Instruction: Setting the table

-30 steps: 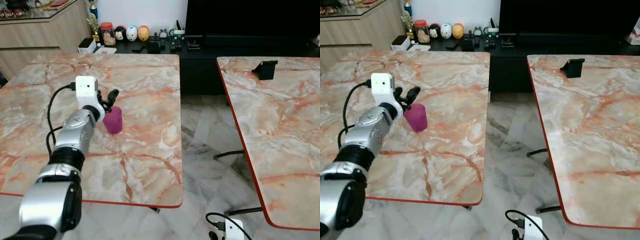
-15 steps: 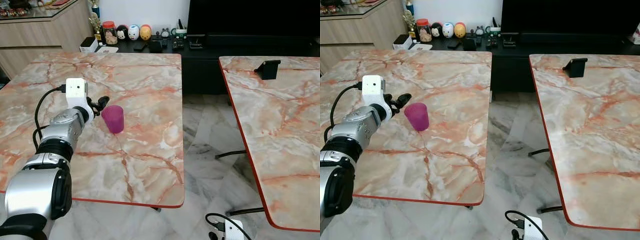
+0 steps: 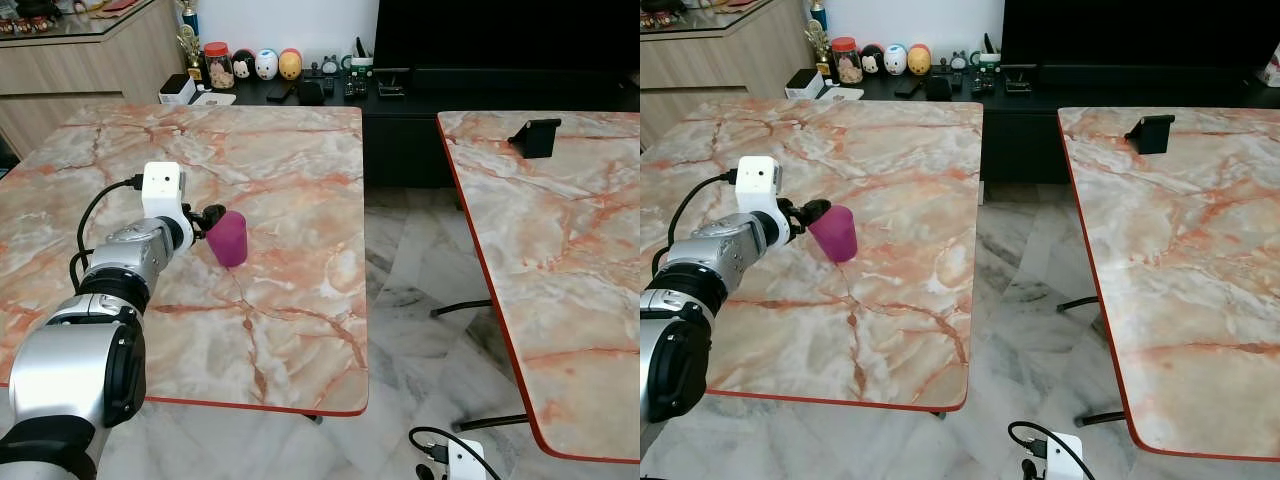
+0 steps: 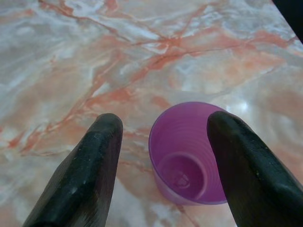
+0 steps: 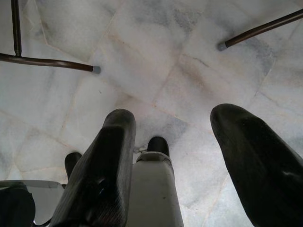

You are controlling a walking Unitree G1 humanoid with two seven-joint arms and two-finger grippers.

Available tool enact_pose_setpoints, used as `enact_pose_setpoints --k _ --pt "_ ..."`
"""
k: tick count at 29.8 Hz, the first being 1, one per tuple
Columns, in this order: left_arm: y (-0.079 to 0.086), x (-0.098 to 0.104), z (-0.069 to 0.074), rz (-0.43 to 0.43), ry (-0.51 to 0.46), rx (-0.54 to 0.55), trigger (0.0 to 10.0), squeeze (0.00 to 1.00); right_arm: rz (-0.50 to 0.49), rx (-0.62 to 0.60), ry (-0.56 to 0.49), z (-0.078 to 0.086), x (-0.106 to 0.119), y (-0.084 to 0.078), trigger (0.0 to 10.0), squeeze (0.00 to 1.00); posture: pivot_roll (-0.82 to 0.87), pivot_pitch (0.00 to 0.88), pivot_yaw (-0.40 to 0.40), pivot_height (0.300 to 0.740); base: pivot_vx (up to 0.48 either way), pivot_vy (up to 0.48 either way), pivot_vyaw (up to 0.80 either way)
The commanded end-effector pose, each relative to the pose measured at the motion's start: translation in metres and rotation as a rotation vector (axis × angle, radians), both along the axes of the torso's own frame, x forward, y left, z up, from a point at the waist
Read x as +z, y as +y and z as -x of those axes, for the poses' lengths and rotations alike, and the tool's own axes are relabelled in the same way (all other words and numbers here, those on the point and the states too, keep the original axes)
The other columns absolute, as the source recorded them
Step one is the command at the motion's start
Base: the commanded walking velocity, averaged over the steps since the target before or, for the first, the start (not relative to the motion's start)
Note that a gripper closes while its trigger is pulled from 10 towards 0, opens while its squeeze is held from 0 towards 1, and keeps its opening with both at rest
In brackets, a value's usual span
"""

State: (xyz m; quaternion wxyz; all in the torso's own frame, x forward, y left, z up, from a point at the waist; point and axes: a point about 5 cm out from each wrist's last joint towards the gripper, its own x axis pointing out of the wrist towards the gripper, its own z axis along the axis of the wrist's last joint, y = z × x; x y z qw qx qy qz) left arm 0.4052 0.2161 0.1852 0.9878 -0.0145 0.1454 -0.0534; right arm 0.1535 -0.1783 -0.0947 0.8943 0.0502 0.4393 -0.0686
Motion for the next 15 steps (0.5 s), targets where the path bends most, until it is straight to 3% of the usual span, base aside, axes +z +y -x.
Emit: enact_pose_setpoints --k 1,15 --pt "0.0011 0.0025 -0.0008 -0.02 0.022 0.007 10.0 0.0 -0.004 0.0 -0.001 0.001 -0.0005 0.0024 10.0 0.0 0.03 0.0 0.055 0.74 0.0 0.0 0.0" --pt "0.0 -0.006 0.0018 0.008 0.079 0.004 10.0 0.0 -0.015 0.003 0.0 0.0032 -0.0017 0.0083 10.0 0.0 0.03 0.0 0.078 0.74 0.0 0.0 0.0"
